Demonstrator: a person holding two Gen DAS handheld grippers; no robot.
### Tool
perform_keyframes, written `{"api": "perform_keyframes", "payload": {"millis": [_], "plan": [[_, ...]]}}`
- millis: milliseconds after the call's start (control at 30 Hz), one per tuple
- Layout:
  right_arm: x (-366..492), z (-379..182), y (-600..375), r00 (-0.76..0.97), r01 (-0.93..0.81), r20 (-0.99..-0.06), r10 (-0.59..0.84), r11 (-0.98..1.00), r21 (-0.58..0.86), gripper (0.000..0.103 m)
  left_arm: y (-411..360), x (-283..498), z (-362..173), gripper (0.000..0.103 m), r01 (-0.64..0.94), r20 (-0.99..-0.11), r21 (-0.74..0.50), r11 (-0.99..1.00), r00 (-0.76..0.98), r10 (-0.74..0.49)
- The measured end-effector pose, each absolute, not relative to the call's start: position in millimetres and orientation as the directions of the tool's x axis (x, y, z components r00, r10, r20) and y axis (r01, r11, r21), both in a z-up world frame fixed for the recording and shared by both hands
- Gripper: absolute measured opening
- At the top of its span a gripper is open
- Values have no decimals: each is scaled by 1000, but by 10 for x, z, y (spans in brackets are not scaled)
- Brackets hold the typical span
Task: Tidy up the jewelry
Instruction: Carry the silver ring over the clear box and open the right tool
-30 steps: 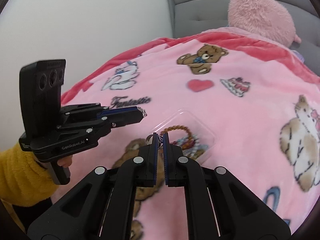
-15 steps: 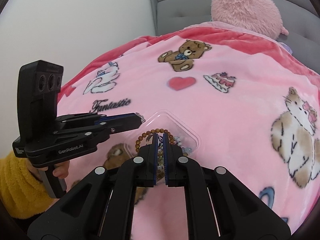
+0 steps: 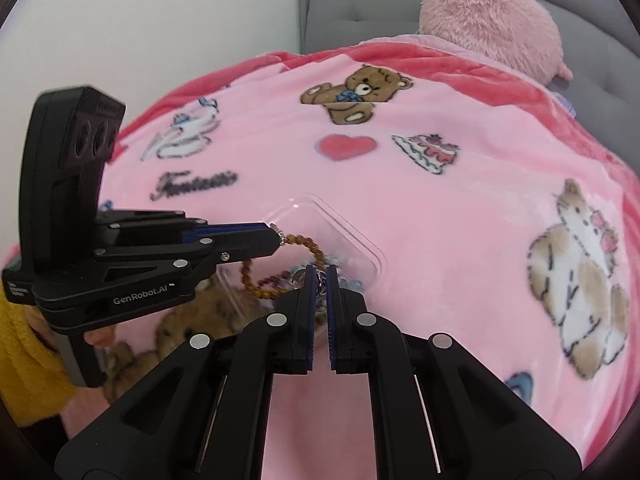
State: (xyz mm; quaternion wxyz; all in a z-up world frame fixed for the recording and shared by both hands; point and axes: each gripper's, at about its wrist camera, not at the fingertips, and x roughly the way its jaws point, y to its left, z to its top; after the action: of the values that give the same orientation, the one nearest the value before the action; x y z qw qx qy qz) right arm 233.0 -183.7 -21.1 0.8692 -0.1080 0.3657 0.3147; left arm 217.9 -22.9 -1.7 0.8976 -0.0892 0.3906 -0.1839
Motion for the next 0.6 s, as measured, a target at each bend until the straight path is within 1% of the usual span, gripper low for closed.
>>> {"api": "perform_keyframes", "payload": {"millis": [233, 600], "plan": [[2375, -284, -1829, 523, -622, -720, 456, 782, 44, 5, -266, 2208, -99, 8, 257, -687, -302, 918, 609, -396], [2366, -288, -1823, 513, -629, -723, 463, 775, 50, 6, -244, 2225, -105, 8, 252, -681, -321, 913, 609, -407]]}}
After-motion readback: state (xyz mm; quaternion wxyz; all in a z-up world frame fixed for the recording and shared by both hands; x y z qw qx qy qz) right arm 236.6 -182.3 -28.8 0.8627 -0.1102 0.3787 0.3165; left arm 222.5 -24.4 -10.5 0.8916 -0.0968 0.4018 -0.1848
